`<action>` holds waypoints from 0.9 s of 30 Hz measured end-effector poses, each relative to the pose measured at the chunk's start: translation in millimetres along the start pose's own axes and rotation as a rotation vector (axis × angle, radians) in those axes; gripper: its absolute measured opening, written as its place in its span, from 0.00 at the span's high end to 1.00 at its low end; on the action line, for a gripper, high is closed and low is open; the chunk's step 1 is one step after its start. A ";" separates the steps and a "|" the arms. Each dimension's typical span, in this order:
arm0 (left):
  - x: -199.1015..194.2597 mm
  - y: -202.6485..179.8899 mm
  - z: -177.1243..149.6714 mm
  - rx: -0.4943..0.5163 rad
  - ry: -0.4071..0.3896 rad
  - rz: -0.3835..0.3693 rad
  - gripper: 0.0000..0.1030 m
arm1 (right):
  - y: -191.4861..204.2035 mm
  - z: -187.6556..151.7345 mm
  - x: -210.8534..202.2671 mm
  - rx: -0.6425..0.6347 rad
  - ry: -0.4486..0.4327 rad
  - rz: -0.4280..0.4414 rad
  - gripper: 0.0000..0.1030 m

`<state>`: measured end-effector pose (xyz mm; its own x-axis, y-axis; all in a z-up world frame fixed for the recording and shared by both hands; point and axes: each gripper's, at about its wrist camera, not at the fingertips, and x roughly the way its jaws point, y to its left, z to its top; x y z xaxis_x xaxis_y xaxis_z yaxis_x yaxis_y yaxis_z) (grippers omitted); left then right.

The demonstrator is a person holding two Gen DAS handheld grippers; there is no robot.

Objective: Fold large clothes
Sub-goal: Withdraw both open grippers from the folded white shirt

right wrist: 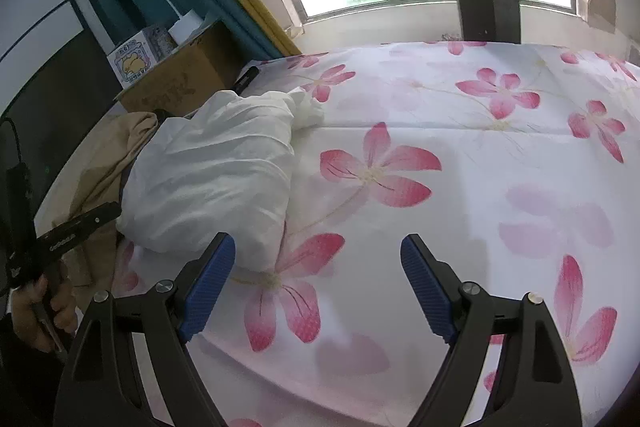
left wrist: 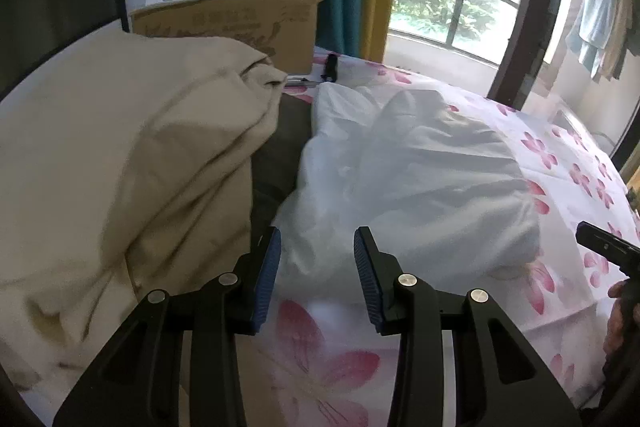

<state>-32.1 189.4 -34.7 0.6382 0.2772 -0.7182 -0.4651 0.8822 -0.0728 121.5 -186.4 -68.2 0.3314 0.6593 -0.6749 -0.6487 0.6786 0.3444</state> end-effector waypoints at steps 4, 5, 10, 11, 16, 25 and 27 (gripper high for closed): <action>-10.1 -11.3 -6.2 0.007 -0.012 -0.019 0.61 | -5.9 -6.0 -8.7 0.012 -0.008 -0.002 0.18; -12.0 -13.8 -7.6 0.006 -0.013 -0.024 0.61 | -8.2 -7.7 -11.9 0.015 -0.011 -0.004 0.18; -16.7 -27.8 -13.8 0.007 -0.007 -0.091 0.61 | -20.3 -16.5 -26.7 0.035 -0.027 -0.024 0.18; -17.8 -31.7 -15.3 0.011 -0.008 -0.097 0.61 | -22.8 -17.5 -29.2 0.041 -0.031 -0.027 0.18; -21.4 -45.7 -21.2 0.023 -0.005 -0.126 0.61 | -35.8 -27.0 -43.8 0.071 -0.049 -0.050 0.18; -25.6 -70.7 -29.6 0.054 0.005 -0.170 0.61 | -59.1 -45.0 -69.4 0.119 -0.072 -0.093 0.18; -27.6 -77.3 -31.8 0.067 0.003 -0.175 0.61 | -62.8 -48.1 -74.2 0.125 -0.075 -0.101 0.18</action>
<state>-33.3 101.5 -31.2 0.7040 0.1157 -0.7007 -0.3051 0.9402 -0.1512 104.7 -293.5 -71.1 0.4436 0.6051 -0.6611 -0.5209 0.7743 0.3593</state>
